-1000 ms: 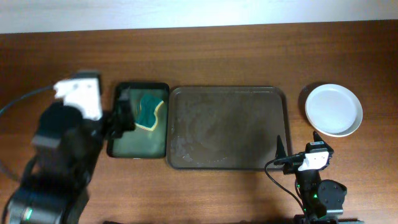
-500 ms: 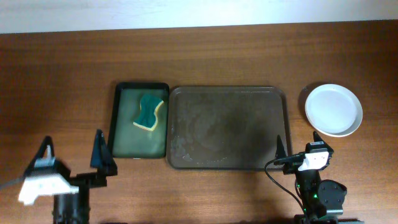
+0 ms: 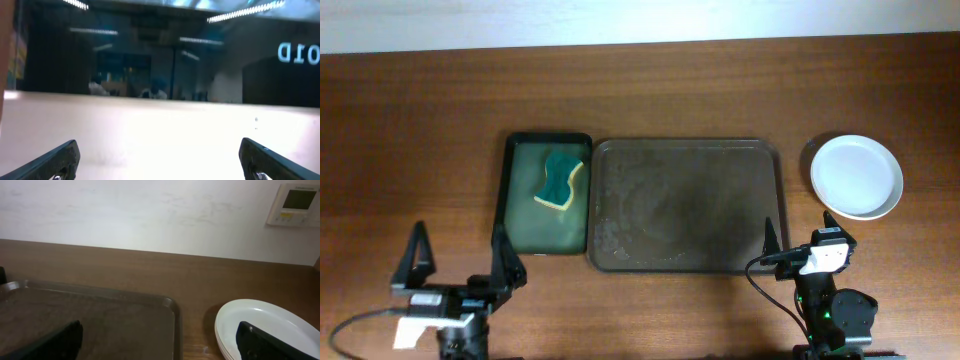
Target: Clean dirty plates on tray and stack at the side
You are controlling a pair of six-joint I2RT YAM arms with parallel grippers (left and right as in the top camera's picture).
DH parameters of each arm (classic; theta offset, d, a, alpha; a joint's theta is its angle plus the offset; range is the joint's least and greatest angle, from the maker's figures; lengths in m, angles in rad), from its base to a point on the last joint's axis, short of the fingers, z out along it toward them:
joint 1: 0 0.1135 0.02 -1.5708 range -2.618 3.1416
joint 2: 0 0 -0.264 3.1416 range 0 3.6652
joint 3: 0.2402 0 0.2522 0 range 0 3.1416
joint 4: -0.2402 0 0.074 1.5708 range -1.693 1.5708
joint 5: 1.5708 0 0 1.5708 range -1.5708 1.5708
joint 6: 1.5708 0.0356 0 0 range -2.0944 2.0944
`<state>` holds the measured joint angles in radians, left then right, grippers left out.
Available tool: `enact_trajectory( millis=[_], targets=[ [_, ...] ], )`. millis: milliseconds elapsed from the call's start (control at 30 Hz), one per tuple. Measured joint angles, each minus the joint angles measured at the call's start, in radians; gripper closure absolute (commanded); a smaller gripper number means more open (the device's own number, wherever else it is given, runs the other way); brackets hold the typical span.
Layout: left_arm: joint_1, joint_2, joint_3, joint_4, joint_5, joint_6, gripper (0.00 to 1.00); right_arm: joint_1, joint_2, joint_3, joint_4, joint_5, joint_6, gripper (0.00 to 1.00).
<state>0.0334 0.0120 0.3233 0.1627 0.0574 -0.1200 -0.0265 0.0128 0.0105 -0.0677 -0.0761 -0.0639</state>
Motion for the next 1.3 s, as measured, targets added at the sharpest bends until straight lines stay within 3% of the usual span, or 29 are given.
enact_trajectory(
  millis=[433, 667, 1300],
  targets=[
    [0.0, 0.0, -0.289, -0.027, 0.018, 0.0, 0.01, 0.0, 0.0, 0.0, 0.0, 0.0, 0.0, 0.02],
    [0.0, 0.0, -0.312, -0.233, 0.013, 0.0, 0.0, 0.0, 0.0, 0.0, 0.0, 0.0, 0.0, 0.02],
    [-0.014, -0.001, -0.312, -0.234, 0.006, 0.046, 0.0, 0.0, 0.0, 0.0, 0.0, 0.0, 0.0, 0.01]
  ],
)
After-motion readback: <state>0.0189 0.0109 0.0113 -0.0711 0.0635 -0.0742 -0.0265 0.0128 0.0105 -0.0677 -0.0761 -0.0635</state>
